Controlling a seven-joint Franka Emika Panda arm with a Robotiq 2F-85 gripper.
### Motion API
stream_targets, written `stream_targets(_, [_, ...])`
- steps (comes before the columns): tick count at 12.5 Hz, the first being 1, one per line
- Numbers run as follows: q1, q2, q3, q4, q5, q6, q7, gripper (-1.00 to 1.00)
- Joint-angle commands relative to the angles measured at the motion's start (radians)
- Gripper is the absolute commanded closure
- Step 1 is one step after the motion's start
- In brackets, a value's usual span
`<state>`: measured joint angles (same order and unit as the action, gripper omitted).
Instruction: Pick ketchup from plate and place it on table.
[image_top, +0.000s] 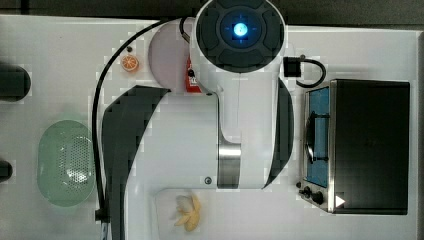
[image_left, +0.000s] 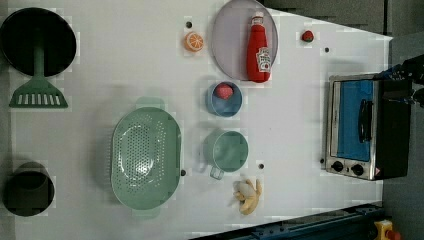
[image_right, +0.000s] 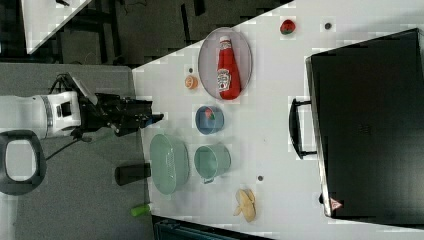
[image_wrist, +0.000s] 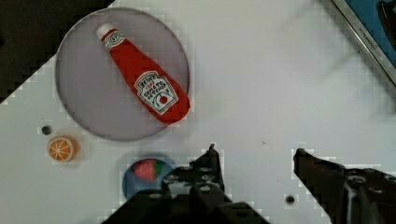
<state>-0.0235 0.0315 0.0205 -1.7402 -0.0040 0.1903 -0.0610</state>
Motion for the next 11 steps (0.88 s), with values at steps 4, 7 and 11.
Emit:
stream_targets(4, [-0.099, -0.116, 0.054, -0.05, 0.029, -0.145, 0.025, -1.0])
stream_targets(7, [-0.089, -0.024, 0.074, -0.047, 0.03, -0.079, 0.0, -1.0])
stream_targets(11, [-0.077, 0.122, 0.111, -0.046, 0.03, 0.053, -0.098, -1.0])
